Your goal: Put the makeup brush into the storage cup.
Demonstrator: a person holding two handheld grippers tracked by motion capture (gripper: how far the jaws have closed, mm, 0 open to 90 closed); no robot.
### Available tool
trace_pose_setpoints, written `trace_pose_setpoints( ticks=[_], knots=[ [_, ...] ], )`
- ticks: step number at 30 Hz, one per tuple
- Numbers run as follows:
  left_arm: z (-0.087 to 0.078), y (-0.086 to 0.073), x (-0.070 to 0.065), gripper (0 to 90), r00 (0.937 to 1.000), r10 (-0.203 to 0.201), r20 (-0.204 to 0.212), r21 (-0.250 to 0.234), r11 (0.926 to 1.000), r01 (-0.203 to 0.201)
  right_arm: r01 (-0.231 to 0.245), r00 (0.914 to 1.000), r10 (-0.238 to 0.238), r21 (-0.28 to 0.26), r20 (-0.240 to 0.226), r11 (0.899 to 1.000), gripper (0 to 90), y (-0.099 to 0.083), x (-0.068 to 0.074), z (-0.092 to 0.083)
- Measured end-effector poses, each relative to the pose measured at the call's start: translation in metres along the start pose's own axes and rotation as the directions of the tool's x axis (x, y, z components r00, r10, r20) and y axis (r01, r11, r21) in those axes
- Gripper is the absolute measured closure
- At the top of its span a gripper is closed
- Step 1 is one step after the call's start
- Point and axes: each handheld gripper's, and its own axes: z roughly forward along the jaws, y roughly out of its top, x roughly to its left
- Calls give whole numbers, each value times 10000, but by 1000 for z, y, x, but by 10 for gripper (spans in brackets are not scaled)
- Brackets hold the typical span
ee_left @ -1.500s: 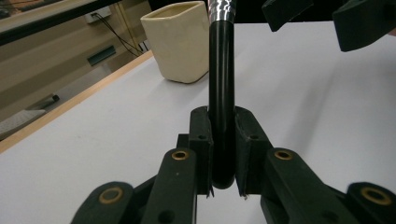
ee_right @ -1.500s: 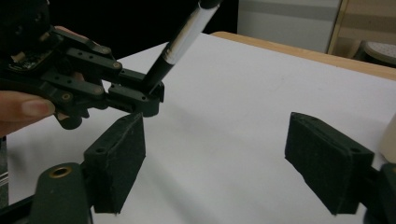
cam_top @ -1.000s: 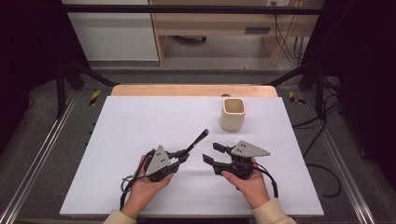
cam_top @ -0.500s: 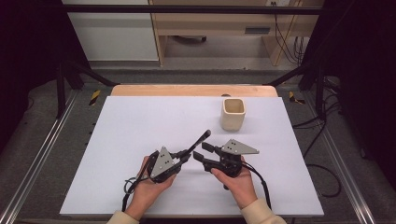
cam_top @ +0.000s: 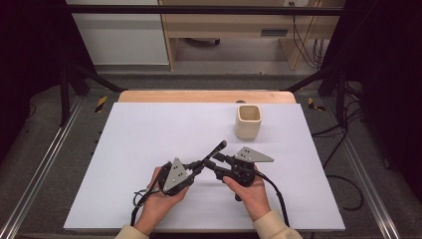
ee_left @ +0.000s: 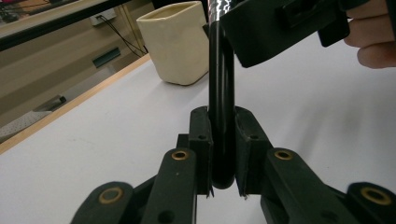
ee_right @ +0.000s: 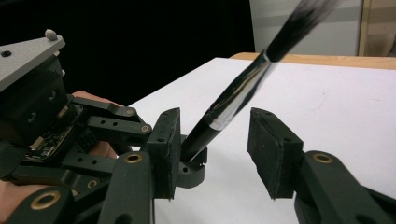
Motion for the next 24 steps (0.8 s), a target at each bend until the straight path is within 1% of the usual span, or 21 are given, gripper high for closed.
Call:
trace_pose_setpoints(
  ticks=[1,5,12,13,18,20,21,24],
  knots=[
    [0,0,0,788,10000,27,-3,20,10000,-27,-9,10000,9,45,6,10000,547,0,0,0],
    [1,0,-1,788,10000,38,15,3,10000,-38,-63,10000,63,-49,-43,10000,565,0,1,1],
    [1,0,-2,788,9999,105,69,23,9999,-105,-120,9998,119,-105,-127,9999,623,-1,0,2],
    [1,0,-3,788,9999,104,86,20,9999,-104,-194,9997,192,-112,-155,9997,634,-1,0,2],
    [1,1,-2,788,9999,130,110,20,9999,-130,-147,9997,144,-123,-203,9998,649,-1,-1,2],
    [0,0,-1,788,9998,136,112,49,9999,-136,-184,9995,180,-160,-241,9997,651,-1,-1,2],
    [0,0,-1,788,9998,176,99,70,9998,-177,-287,9994,284,-140,-221,9995,652,0,0,2],
    [1,0,-2,788,9998,190,107,78,9998,-190,-211,9995,208,-137,-219,9997,652,-1,-1,2]
  ],
)
